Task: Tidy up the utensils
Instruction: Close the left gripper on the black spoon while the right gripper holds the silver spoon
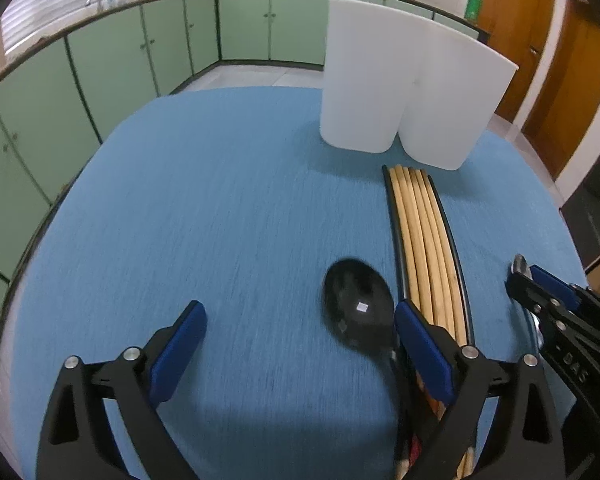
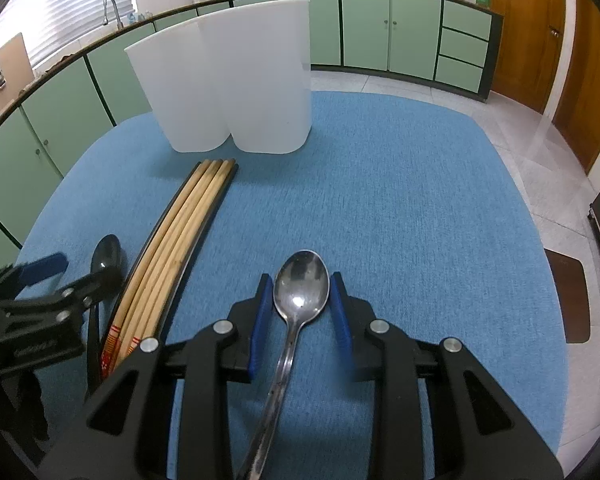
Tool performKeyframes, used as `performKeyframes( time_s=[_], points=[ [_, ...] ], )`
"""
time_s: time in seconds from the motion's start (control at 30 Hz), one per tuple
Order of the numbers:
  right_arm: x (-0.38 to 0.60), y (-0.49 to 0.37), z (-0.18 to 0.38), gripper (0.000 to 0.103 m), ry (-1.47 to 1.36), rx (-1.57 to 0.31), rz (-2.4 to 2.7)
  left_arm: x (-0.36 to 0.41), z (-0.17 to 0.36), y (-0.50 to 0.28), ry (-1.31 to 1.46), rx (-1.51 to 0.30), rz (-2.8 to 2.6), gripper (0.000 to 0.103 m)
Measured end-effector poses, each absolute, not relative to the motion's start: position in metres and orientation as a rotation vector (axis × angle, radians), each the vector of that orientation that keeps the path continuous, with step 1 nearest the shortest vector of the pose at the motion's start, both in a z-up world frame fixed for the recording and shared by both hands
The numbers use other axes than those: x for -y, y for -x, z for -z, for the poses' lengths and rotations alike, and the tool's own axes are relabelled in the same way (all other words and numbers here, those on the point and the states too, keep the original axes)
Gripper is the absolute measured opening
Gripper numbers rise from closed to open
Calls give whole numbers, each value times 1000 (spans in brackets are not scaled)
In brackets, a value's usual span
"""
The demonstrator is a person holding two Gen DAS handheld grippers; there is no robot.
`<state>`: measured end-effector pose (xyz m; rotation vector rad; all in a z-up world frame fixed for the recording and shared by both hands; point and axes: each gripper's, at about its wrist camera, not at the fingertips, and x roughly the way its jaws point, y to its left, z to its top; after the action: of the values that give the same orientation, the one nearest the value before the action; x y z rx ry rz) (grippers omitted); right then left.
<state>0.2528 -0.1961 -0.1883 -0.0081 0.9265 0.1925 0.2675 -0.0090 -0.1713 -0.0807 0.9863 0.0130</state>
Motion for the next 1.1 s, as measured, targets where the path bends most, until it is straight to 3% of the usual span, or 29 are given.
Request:
performKeyframes(
  time_s=[0.63, 0.9, 0.97, 1.1],
  points=[
    [196, -253, 191, 30, -1, -927, -186, -8, 173, -291, -20, -986, 112, 92],
    [196, -259, 189, 36, 4, -953, -209, -3, 171, -300, 23, -1016, 28, 95],
    [196, -260, 188, 36, 3, -961, -211, -1, 171, -304, 34, -1019, 32, 94],
    [197, -262, 187, 34, 4, -979, -206, 0, 171, -306, 39, -1006, 35, 75]
  ],
)
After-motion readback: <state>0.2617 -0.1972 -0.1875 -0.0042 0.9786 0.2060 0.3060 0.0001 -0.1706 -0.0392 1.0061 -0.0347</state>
